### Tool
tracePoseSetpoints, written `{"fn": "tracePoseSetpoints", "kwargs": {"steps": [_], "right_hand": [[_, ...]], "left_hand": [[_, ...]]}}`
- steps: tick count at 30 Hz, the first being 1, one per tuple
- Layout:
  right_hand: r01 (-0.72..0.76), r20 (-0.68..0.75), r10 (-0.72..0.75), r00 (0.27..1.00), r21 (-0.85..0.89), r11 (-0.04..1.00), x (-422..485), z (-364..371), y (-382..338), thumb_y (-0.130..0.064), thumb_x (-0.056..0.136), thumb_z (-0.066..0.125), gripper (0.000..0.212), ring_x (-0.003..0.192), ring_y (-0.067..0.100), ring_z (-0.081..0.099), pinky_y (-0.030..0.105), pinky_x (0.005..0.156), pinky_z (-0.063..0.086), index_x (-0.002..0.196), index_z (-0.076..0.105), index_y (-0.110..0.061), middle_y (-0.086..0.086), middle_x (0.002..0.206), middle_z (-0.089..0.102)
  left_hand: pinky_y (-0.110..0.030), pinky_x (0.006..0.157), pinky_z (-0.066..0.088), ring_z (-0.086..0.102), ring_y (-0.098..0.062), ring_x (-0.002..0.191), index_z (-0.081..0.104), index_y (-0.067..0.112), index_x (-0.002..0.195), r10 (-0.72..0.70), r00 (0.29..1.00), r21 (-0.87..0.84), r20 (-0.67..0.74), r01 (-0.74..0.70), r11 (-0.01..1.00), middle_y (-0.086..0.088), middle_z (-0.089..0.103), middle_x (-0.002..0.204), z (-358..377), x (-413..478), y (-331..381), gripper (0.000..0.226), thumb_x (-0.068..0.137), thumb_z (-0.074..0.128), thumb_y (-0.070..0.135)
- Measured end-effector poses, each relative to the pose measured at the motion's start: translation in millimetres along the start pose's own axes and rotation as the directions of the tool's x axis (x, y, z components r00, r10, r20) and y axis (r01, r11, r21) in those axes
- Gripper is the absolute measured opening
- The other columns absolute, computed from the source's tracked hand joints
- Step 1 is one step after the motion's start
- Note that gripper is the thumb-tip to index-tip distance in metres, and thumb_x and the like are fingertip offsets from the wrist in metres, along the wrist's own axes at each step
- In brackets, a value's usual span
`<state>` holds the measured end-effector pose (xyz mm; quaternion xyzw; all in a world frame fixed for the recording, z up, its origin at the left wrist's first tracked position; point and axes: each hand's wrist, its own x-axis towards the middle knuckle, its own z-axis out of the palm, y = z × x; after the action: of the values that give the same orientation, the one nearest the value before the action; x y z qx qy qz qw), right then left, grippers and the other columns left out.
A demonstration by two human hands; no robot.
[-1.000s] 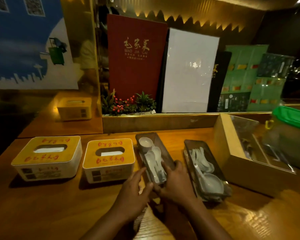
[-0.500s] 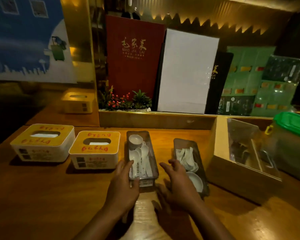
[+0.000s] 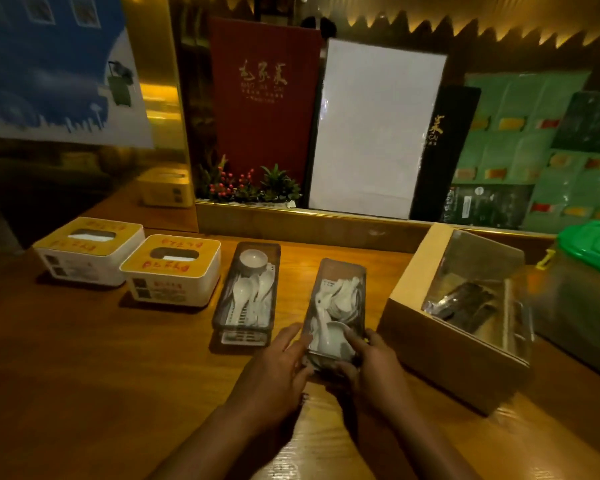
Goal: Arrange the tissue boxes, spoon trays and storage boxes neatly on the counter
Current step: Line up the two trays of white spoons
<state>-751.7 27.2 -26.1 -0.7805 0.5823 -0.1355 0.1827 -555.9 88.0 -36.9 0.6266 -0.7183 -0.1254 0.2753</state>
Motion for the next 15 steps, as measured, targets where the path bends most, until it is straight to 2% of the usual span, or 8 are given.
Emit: {"fn": "tracePoseSetpoints", "kwargs": {"steps": [4,7,15], "right_hand": [[0.052,0.006,-0.052,0.999,0.007,0.999,19.1,-2.0,3.5,-0.032,0.094,0.063,0.068,0.138,0.032,0.040,0.039,0.109,0.040,0.154,0.031,-0.029,0.008,0.161,0.027],[0.068,0.016,-0.069,0.997,0.014,0.998,28.7,-7.6,1.7,-0.030,0.098,0.058,0.065,0.142,0.032,0.034,0.037,0.111,0.035,0.155,0.027,-0.028,0.006,0.164,0.019],[0.103,0.017,-0.105,0.994,0.105,0.989,38.2,-9.5,1.1,-0.027,0.099,0.057,0.064,0.141,0.026,0.035,0.030,0.109,0.035,0.155,0.027,-0.027,0.001,0.163,0.021]], "left_hand": [[-0.030,0.111,0.039,0.034,-0.013,0.144,0.017,0.035,0.158,-0.101,0.993,0.033,0.054,0.099,0.995,0.019,0.000,0.166,11.7,5.3,6.7,0.072,0.097,0.052,0.048],[-0.033,0.110,0.040,0.036,-0.015,0.143,0.011,0.032,0.159,-0.125,0.989,0.076,0.075,0.120,0.990,0.018,-0.008,0.166,13.2,14.3,8.0,0.077,0.096,0.052,0.050],[-0.031,0.109,0.041,0.039,-0.015,0.141,0.006,0.030,0.160,-0.156,0.984,0.079,0.082,0.149,0.986,0.016,-0.013,0.166,9.5,20.5,12.9,0.080,0.097,0.052,0.048]]}}
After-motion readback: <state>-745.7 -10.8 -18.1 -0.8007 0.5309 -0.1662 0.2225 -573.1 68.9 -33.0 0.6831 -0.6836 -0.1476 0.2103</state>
